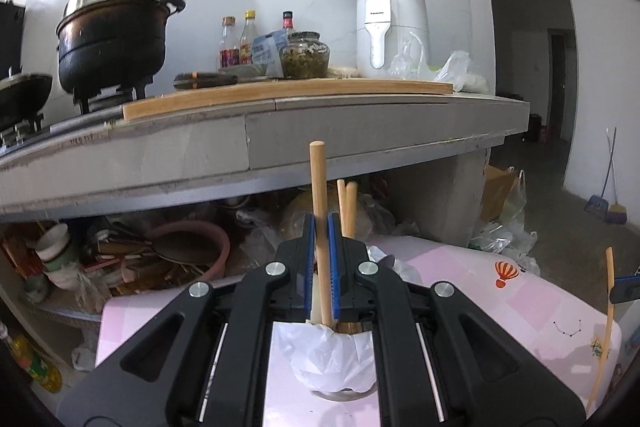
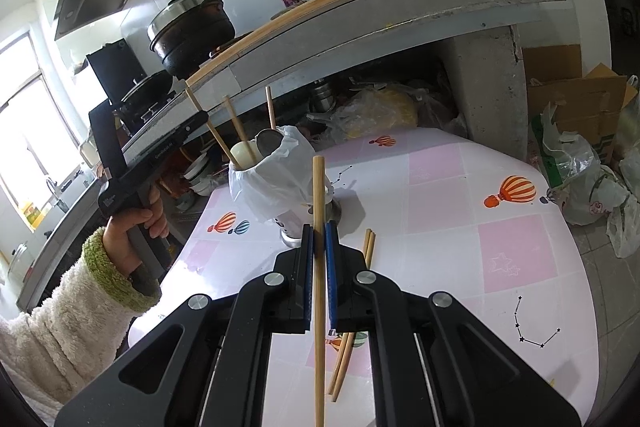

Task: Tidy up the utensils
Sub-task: 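Open the left tool to release its chopstick into the holder, then carry the wooden chopstick over the holder with the right tool and lower it in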

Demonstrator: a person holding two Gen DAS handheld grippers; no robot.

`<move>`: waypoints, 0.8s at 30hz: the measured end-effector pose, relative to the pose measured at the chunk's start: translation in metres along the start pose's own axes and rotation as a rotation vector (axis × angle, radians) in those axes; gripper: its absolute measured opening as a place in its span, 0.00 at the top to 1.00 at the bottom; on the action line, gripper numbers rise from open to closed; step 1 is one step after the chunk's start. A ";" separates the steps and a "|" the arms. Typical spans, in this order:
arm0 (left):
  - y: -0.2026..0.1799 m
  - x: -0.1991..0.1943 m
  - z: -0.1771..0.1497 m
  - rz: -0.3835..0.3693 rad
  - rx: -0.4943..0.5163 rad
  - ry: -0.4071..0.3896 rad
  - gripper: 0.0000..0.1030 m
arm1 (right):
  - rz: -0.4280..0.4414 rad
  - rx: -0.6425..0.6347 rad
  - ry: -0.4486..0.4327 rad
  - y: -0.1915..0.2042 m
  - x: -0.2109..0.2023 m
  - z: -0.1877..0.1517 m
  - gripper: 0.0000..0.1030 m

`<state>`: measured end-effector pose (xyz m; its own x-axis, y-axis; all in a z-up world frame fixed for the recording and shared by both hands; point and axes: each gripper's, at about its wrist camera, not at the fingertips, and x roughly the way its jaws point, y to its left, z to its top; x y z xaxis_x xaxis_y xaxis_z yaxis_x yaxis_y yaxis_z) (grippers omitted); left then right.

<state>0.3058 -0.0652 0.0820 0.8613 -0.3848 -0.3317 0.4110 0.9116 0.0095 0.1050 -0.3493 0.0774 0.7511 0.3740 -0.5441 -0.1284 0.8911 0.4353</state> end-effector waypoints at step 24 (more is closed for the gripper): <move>0.012 0.008 -0.030 -0.027 -0.053 0.039 0.94 | 0.113 -0.125 -0.171 0.056 -0.002 0.112 0.94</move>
<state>0.3091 -0.0527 0.0507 0.8374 -0.4046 -0.3675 0.4167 0.9077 -0.0499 0.1694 -0.3289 0.1833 0.8247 0.4339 -0.3627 -0.2894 0.8748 0.3886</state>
